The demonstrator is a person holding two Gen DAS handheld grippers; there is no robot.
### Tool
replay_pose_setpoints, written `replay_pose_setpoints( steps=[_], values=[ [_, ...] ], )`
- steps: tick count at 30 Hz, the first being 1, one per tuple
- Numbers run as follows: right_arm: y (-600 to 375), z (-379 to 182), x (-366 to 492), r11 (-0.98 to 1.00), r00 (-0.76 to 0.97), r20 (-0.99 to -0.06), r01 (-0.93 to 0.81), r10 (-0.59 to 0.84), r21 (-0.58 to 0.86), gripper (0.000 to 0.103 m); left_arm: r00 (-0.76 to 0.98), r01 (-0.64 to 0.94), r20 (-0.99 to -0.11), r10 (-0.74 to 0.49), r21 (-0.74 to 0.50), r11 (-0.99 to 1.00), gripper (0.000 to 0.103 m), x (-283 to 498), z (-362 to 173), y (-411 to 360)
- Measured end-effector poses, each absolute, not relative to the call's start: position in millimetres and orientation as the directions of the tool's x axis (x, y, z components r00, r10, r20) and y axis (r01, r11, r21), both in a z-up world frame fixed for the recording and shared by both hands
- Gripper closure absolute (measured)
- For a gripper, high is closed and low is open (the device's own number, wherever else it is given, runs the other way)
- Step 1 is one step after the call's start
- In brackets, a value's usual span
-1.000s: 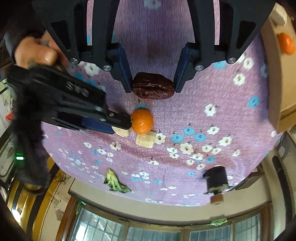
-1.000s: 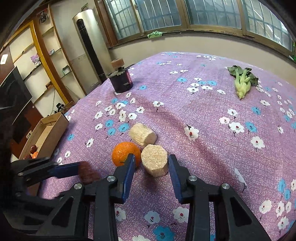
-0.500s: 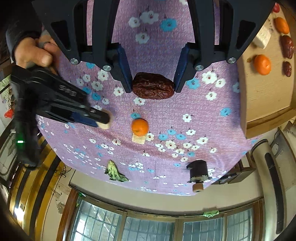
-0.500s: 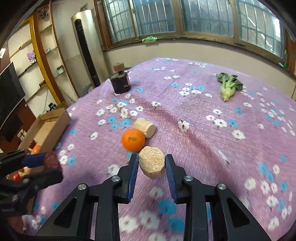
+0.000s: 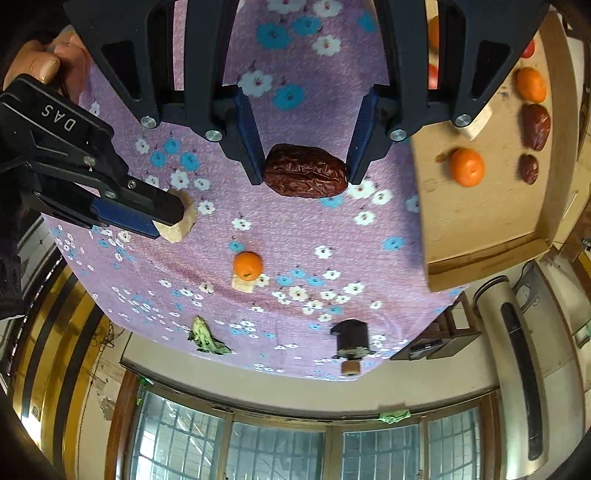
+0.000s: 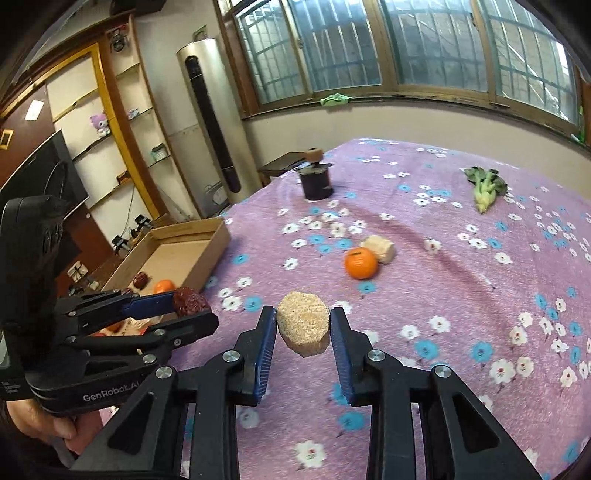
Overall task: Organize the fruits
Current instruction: 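Carry the red date and yam piece in both grippers over the tray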
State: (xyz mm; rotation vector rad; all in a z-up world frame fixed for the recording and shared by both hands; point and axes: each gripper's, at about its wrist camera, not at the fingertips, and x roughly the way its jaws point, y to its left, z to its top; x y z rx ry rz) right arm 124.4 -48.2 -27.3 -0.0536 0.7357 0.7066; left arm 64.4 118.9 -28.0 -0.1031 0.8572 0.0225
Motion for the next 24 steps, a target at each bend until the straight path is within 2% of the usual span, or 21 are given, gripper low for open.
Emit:
replay_pose_setpoints(
  steps=[24],
  values=[
    [10, -15, 100, 0.710, 0.485, -0.619, -0.683, 0.618, 0.173, 0.073, 0.669, -0.158, -0.743, 0.036, -0.095, 0.983, 0.059, 38, -26, 174]
  ],
)
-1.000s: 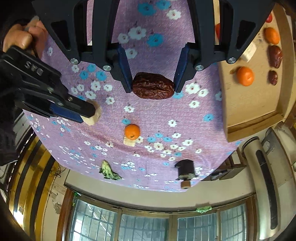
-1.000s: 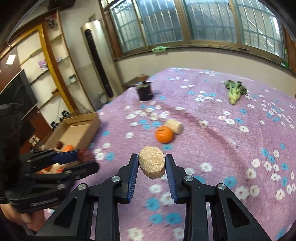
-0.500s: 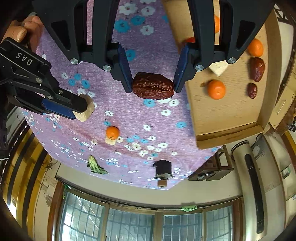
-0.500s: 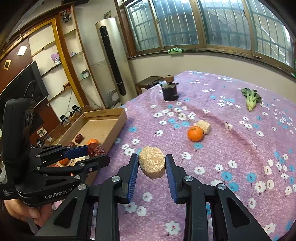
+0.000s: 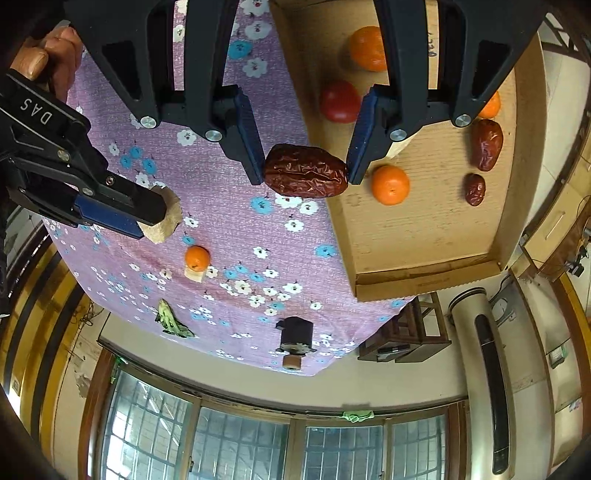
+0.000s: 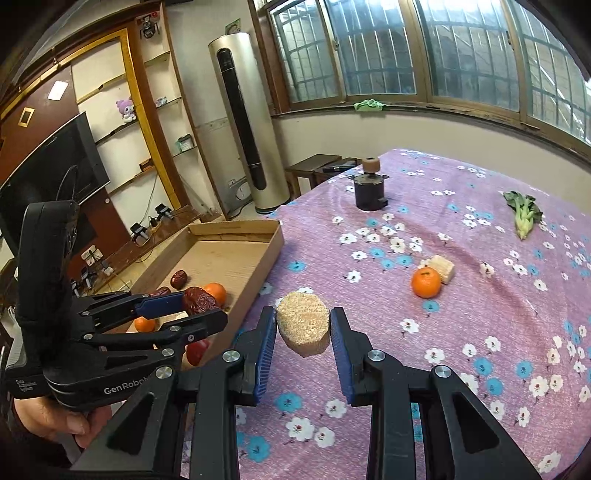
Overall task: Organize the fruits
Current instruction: 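Carry the red date and yam piece in both grippers over the tray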
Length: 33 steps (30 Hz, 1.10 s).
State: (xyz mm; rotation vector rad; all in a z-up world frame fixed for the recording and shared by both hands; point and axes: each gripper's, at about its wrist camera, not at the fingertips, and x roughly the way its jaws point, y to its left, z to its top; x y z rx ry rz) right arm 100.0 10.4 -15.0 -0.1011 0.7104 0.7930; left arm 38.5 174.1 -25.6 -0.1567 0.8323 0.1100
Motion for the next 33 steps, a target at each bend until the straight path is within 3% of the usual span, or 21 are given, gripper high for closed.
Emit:
replay_pose_setpoints(
  steps=[33],
  values=[
    [97, -19, 101, 0.607, 0.385, -0.632, -0.775, 0.673, 0.174, 0.073, 0.644, -0.273, -0.757, 0.113, -0.090, 0.958, 0.059, 38, -31, 246]
  ],
)
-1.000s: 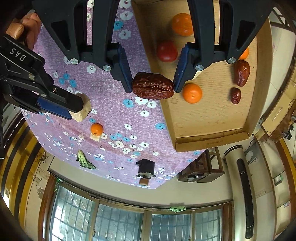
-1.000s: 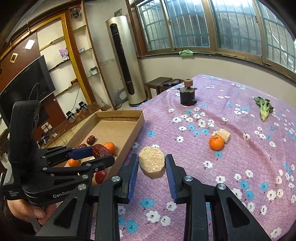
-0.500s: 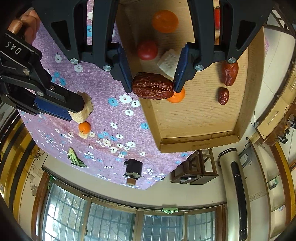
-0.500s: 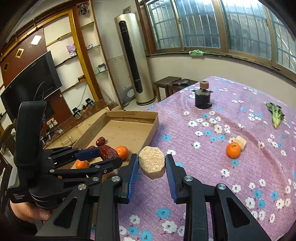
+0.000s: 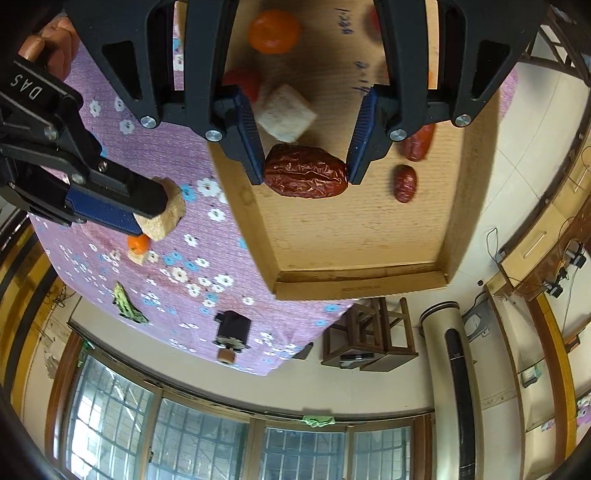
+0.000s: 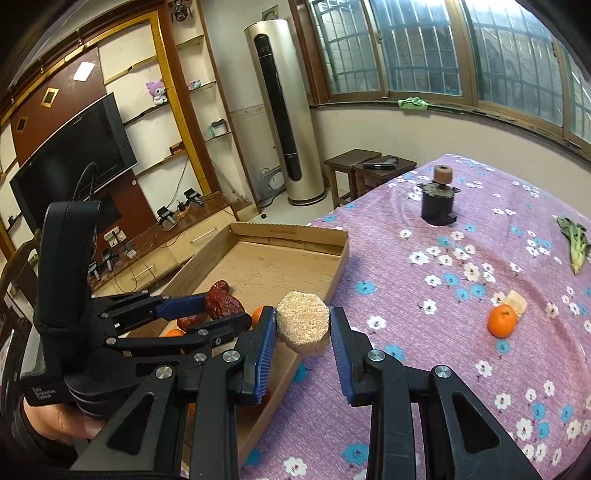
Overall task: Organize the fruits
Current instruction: 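Carry the red date and yam piece in both grippers over the tray, then open the left gripper dropping the date while the right gripper releases the yam piece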
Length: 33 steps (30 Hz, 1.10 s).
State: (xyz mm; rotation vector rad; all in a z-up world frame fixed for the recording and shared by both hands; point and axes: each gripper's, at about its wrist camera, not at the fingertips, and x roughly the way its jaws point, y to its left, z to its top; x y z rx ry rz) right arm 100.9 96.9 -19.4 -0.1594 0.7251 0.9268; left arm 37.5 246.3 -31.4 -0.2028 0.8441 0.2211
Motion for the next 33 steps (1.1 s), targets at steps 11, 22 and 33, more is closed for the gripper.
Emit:
replay_pose_setpoints(
  steps=[11, 22, 33],
  values=[
    [141, -29, 120, 0.570, 0.320, -0.665, -0.799, 0.675, 0.194, 0.073, 0.626, -0.366, -0.767, 0.141, -0.129, 0.921, 0.059, 49, -30, 310],
    [200, -58, 141, 0.560, 0.277, -0.739, -0.812, 0.614, 0.161, 0.073, 0.545, -0.434, -0.821, 0.169, -0.104, 0.895, 0.059, 83, -55, 342],
    [209, -83, 154, 0.570, 0.244, -0.792, -0.807, 0.560, 0.154, 0.070, 0.447, -0.459, -0.879, 0.166, -0.066, 0.886, 0.058, 95, -78, 345]
  ],
)
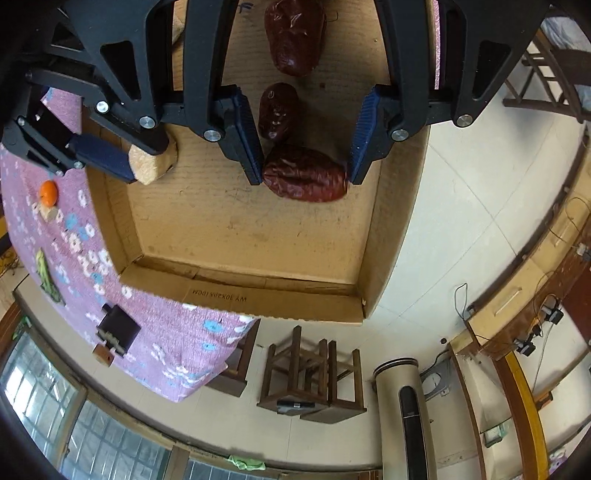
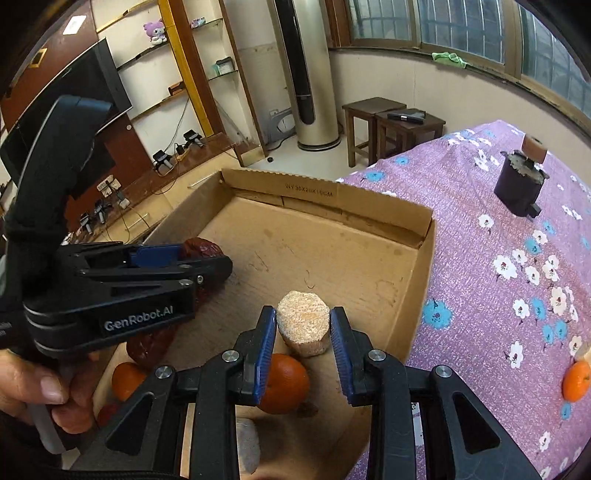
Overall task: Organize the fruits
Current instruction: 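Open the left gripper dropping the date while the right gripper releases the yam piece, then move both open grippers back to the last orange and yam piece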
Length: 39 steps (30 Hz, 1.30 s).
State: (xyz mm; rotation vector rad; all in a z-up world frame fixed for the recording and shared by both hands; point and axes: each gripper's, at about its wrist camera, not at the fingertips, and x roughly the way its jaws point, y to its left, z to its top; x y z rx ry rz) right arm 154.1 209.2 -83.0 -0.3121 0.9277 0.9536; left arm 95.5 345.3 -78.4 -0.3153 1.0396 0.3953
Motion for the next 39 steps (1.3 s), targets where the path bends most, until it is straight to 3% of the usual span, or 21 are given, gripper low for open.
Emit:
replay_pose_setpoints(
  steps=[4, 17, 39],
  values=[
    [201, -78, 153, 0.567, 0.237, -0.771, -0.802, 0.591, 0.189, 0.066, 0.444, -0.469, -0.873, 0.204, -0.032, 0.883, 0.045, 93, -74, 341],
    [134, -38, 144, 0.602, 0.304, -0.700, -0.767, 0.646, 0.221, 0.064, 0.547, -0.407, -0.821, 0.162, -0.092, 0.909, 0.045, 70, -41, 300],
    [14, -43, 167, 0.742, 0.413, -0.712, -0.631, 0.568, 0.226, 0.063, 0.599, -0.226, -0.799, 0.043, -0.117, 0.967, 0.042, 81, -21, 197]
  ],
)
